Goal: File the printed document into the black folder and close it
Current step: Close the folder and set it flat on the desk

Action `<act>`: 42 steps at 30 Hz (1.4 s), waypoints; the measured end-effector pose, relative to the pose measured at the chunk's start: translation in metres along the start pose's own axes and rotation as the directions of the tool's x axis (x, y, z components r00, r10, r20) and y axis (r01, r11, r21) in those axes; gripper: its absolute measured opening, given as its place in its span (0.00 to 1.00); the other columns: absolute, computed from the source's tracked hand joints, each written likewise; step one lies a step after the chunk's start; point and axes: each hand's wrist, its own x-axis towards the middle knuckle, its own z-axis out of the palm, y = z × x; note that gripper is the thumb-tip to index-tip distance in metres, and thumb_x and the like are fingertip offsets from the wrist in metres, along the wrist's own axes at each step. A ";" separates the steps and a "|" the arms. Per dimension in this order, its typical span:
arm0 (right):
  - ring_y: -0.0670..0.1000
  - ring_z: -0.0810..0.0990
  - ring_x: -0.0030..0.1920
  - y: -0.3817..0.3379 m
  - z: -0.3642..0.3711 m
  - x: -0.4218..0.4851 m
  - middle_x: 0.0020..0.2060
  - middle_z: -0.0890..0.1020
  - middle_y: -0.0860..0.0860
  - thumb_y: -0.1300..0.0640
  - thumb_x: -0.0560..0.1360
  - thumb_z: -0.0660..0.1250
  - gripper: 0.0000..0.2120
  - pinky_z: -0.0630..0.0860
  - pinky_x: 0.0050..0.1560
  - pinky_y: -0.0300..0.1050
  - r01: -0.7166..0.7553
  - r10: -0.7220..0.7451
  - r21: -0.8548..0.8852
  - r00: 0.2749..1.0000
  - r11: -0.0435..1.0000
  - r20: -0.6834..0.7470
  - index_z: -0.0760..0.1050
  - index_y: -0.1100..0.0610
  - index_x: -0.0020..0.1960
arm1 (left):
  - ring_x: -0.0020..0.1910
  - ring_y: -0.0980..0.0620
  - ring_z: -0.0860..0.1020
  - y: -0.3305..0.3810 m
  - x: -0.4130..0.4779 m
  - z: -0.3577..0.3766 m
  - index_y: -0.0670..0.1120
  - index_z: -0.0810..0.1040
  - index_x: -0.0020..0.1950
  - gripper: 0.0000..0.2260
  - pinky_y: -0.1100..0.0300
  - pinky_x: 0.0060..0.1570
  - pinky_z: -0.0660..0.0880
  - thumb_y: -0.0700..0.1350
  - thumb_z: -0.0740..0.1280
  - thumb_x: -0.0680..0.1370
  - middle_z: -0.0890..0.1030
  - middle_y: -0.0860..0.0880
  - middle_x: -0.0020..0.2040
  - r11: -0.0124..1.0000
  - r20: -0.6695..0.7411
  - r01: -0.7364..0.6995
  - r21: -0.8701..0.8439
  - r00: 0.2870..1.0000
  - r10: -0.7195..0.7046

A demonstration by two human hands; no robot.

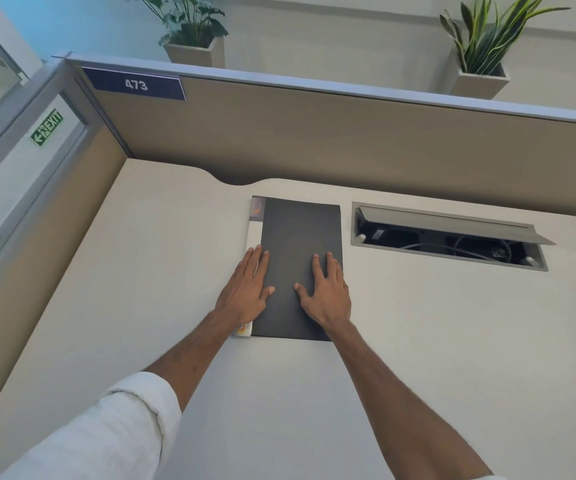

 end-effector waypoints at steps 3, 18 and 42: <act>0.57 0.48 0.91 -0.001 -0.003 0.018 0.90 0.46 0.52 0.33 0.85 0.59 0.41 0.57 0.89 0.57 -0.015 0.015 0.001 1.000 1.000 -0.008 0.48 0.49 0.90 | 0.92 0.47 0.40 -0.004 0.019 -0.004 0.44 0.40 0.91 0.37 0.51 0.92 0.46 0.55 0.58 0.91 0.37 0.46 0.91 1.000 0.001 -0.010 0.005 1.000 0.010; 0.58 0.48 0.91 0.001 -0.011 0.058 0.90 0.46 0.52 0.32 0.84 0.60 0.42 0.57 0.89 0.59 -0.041 0.042 0.019 0.999 0.999 -0.027 0.47 0.48 0.91 | 0.92 0.47 0.39 -0.007 0.067 -0.017 0.45 0.41 0.91 0.38 0.52 0.90 0.45 0.56 0.58 0.90 0.38 0.47 0.92 0.999 0.025 -0.039 0.027 0.999 0.039; 0.59 0.47 0.91 0.002 -0.015 0.069 0.90 0.46 0.53 0.33 0.86 0.57 0.40 0.52 0.90 0.57 -0.025 0.024 -0.027 0.999 0.999 -0.029 0.48 0.50 0.91 | 0.92 0.46 0.40 -0.005 0.078 -0.024 0.46 0.41 0.92 0.35 0.46 0.92 0.46 0.57 0.55 0.91 0.38 0.48 0.92 0.998 0.040 -0.051 0.045 0.998 0.050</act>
